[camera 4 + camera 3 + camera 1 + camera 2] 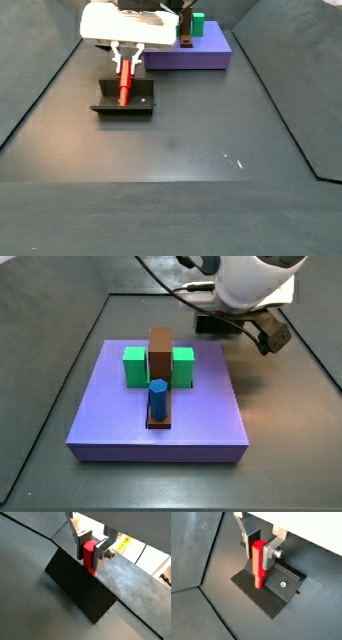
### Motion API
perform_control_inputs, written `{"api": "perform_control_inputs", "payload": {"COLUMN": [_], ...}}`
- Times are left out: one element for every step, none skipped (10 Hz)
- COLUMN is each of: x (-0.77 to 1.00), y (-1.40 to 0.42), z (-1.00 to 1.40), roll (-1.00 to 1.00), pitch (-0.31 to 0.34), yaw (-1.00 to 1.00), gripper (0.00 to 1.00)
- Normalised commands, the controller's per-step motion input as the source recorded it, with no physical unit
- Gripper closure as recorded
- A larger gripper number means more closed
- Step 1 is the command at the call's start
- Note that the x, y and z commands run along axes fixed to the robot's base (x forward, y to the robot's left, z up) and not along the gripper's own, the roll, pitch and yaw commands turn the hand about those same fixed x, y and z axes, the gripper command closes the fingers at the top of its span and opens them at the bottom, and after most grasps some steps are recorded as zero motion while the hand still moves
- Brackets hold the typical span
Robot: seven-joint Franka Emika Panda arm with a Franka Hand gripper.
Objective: Pick up the red object. Move up. Place the red object on the fixture. Regrasp the red object. Move to above the board. Insert the red object.
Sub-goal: Regrasp the red object.
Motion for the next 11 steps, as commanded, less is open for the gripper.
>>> {"api": "perform_control_inputs", "payload": {"x": [0.00, 0.00, 0.00, 0.00, 0.00, 0.00, 0.00, 0.00, 0.00, 0.00, 0.00], "y": [0.00, 0.00, 0.00, 0.00, 0.00, 0.00, 0.00, 0.00, 0.00, 0.00, 0.00], "z": [0.00, 0.00, 0.00, 0.00, 0.00, 0.00, 0.00, 0.00, 0.00, 0.00, 0.00], "roll": [0.00, 0.00, 0.00, 0.00, 0.00, 0.00, 0.00, 0.00, 0.00, 0.00, 0.00], "pitch": [0.000, 0.000, 0.000, 0.000, 0.000, 0.000, 0.000, 0.000, 0.000, 0.000, 0.000], "yaw": [0.00, 0.00, 0.00, 0.00, 0.00, 0.00, 0.00, 0.00, 0.00, 0.00, 0.00], "gripper": [1.00, 1.00, 1.00, 1.00, 1.00, 1.00, 1.00, 1.00, 1.00, 1.00, 1.00]}}
